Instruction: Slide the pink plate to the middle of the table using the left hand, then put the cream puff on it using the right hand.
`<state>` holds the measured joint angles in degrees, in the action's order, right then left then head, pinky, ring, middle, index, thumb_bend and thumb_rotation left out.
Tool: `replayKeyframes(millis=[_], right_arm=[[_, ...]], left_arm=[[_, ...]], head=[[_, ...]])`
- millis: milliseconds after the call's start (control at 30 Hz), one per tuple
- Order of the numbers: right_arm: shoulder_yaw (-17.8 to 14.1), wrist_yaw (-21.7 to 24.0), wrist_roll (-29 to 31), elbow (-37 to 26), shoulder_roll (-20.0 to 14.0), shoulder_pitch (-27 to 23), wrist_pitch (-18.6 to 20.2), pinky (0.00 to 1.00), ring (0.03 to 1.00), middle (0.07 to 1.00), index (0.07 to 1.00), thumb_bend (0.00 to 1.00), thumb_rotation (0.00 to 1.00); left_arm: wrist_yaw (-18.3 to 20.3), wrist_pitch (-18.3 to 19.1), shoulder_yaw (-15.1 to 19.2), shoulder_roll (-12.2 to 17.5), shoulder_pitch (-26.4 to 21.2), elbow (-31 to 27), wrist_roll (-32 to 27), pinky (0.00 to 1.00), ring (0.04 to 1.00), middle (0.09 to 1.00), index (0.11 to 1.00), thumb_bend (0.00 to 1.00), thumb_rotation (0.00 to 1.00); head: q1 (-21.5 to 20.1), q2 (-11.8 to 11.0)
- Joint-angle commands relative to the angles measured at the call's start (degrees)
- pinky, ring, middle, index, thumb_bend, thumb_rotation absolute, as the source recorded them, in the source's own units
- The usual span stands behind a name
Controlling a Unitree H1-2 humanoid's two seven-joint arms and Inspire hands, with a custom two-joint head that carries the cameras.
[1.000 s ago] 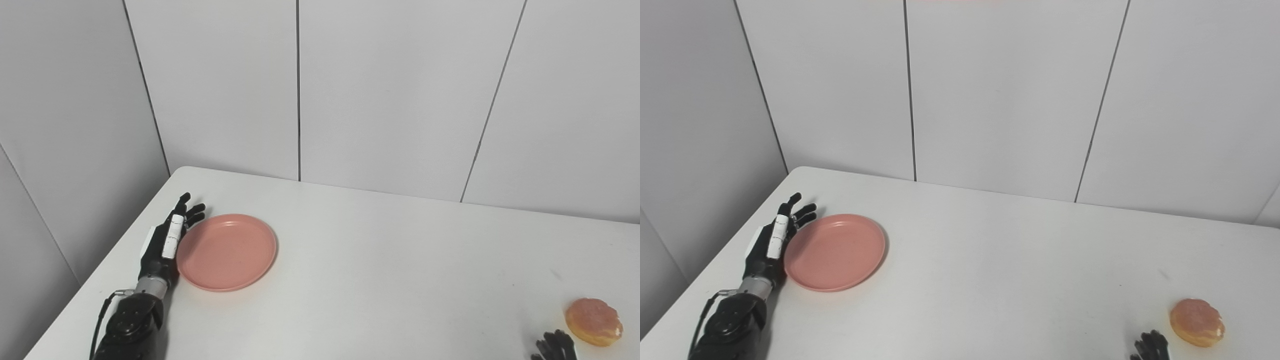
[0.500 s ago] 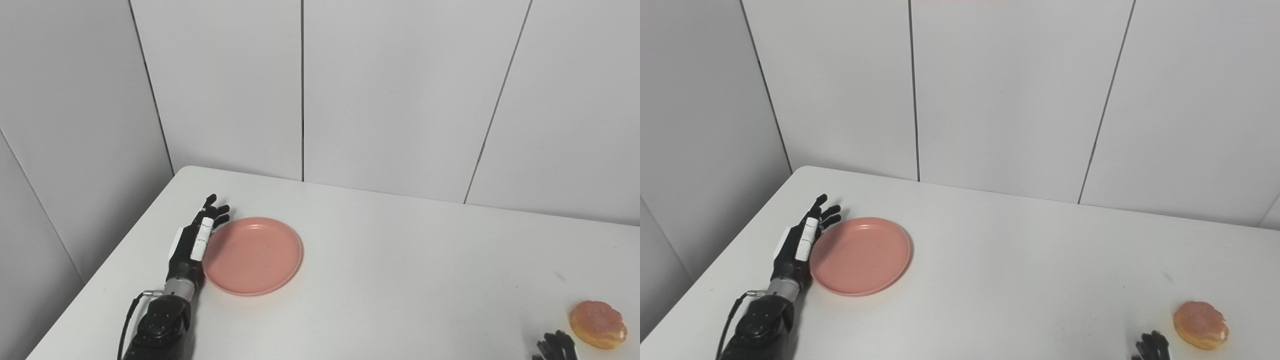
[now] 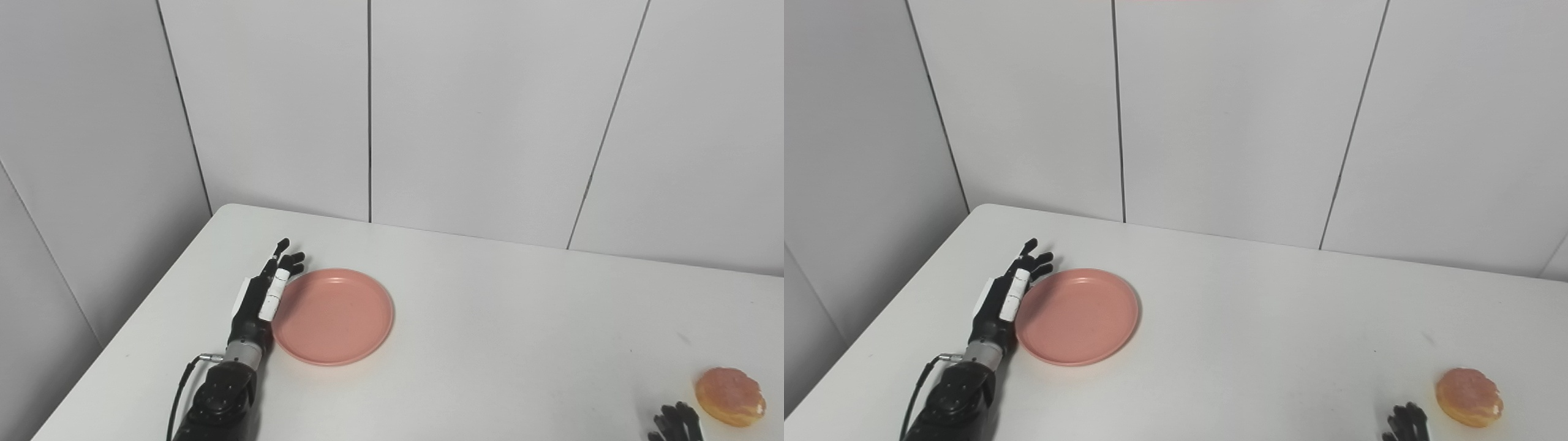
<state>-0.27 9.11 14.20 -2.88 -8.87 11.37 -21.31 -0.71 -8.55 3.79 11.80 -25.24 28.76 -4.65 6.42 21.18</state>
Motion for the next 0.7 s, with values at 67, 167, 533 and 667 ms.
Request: replayKeyframes(millis=[67,167,533,667], right_arm=[[1.85,0.38,-1.55,2.38,0.71,2.23,6.53,1.0,1.0,0.985,0.999,0.93,1.0],[1.98,0.02,-1.96,2.03,0.98,2.25,6.74,1.0,1.0,0.985,1.0,0.93,1.0],[3.1,-1.1,-2.63,0.71,1.98,2.34,7.87,0.98,0.981,0.957,0.967,0.91,1.0],[3.43,-1.39,-2.95,0.23,2.65,2.44,8.37,0.96,0.964,0.945,0.951,0.91,1.0]], left_arm=[[3.51,2.86,-4.86,-6.29,-0.55,1.99,1.14,0.76,0.862,0.86,0.927,0.89,0.95],[3.36,2.79,-5.4,-6.95,-0.67,2.31,1.78,0.77,0.869,0.866,0.932,0.9,0.94],[0.01,3.02,-4.67,-10.78,-0.08,2.12,2.3,0.85,0.889,0.896,0.935,0.94,0.96],[0.26,3.36,-4.68,-11.99,0.6,1.54,1.91,0.87,0.903,0.903,0.959,0.94,0.96]], head=[[-0.58,0.42],[-2.18,0.92],[-8.61,1.56],[-11.46,1.82]])
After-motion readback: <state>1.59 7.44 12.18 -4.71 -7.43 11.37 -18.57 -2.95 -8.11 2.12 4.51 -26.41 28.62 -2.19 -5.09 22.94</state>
